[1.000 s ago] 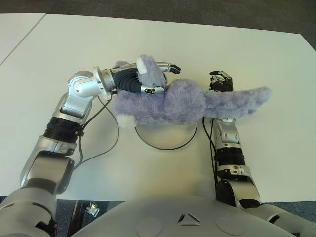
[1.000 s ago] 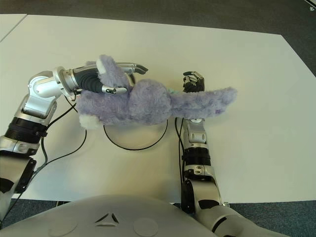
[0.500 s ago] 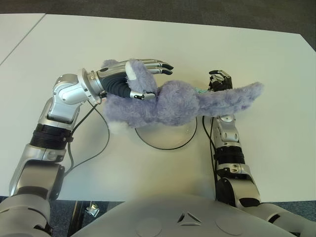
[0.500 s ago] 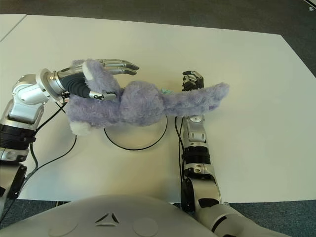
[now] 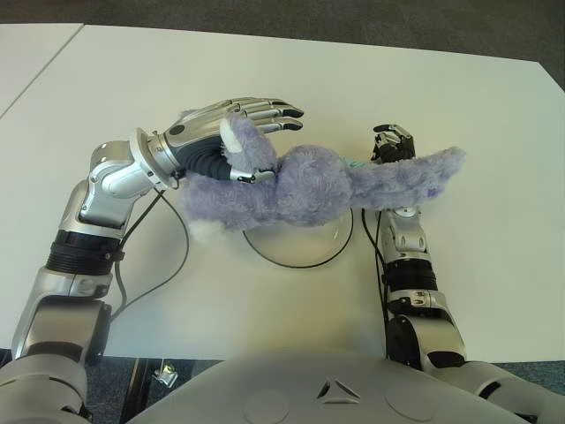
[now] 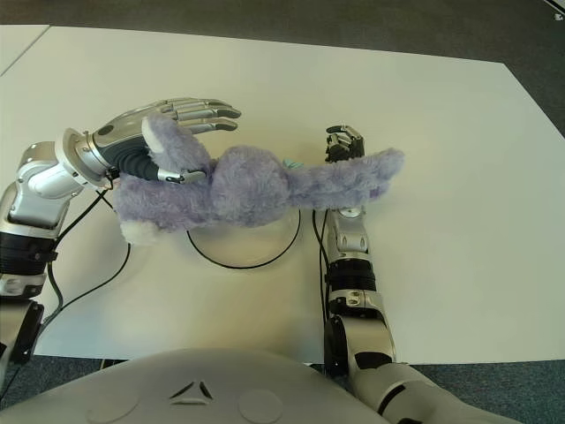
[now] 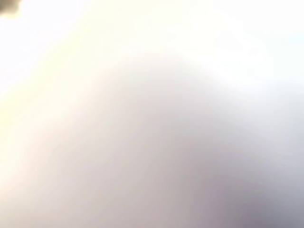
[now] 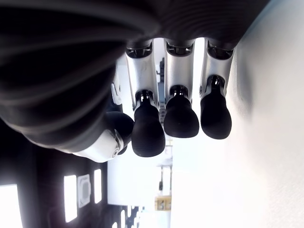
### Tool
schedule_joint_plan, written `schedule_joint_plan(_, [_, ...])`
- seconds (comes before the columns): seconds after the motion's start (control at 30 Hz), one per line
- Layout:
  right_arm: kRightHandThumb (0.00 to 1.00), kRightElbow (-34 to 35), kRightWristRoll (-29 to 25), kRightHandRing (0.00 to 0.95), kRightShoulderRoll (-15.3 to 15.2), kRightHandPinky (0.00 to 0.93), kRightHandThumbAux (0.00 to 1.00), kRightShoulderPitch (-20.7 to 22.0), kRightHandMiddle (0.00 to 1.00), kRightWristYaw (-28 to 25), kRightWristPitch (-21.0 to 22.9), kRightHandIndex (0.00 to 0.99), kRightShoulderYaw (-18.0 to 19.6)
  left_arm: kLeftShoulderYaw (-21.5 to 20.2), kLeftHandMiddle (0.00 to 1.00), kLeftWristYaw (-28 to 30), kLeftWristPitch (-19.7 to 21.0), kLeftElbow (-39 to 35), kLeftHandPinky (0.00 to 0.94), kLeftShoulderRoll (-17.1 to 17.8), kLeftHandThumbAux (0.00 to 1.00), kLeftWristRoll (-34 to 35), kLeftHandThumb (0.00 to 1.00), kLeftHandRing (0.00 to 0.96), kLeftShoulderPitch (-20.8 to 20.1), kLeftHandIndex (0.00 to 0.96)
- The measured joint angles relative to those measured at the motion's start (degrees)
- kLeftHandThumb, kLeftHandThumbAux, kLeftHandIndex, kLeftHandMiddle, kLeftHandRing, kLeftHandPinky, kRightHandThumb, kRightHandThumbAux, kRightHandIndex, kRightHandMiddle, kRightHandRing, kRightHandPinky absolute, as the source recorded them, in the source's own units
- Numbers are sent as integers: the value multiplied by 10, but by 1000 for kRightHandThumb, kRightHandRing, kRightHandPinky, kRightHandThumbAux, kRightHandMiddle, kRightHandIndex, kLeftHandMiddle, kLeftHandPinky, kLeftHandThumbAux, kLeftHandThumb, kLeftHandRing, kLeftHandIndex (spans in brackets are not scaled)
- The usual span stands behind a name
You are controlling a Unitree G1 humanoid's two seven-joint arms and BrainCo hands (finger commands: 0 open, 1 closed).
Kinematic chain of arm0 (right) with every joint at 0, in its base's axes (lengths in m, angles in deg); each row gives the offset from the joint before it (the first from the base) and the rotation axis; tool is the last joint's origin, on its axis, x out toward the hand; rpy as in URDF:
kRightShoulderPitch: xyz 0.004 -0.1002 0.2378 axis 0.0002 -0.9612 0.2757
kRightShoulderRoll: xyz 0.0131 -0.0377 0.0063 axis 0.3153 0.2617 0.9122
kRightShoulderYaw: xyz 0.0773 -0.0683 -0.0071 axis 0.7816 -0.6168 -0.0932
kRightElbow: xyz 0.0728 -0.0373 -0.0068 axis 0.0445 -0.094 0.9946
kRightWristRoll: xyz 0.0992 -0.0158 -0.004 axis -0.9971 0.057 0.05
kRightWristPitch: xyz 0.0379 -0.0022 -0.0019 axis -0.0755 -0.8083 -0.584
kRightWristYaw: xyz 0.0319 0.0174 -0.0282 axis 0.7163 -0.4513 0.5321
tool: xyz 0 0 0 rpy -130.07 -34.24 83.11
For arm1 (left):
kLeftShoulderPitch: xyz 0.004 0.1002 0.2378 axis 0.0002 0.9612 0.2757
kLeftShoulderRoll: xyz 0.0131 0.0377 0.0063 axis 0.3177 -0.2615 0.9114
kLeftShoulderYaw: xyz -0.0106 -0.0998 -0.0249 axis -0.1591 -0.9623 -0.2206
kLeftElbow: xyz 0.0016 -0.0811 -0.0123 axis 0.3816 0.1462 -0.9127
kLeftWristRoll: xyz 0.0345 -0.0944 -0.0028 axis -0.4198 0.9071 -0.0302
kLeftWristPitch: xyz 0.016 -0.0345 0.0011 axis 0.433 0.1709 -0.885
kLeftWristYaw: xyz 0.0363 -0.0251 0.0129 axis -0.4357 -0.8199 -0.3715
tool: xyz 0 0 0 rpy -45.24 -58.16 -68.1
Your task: Put the doll into the plate.
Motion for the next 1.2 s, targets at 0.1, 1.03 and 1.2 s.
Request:
schedule_joint_plan(0.1, [710,0,1,788,0,701,715,0,784,1,0,442,0,0,0,-20,-8,0,0,0,121,-18,329,0,3,0])
schedule_joint_plan(1.03, [710,-1,0,778,-1,693,714,1,775,-6,0,442,-1,2,0,-173,-39,-8,0,-5,241,-141,62,0,6,0])
schedule_joint_plan(1.2, [711,-3,0,774,-2,714,713,1,772,-7,0,442,-2,7,0,-205,-39,-7,0,-13,235,-167,81,0,2,0])
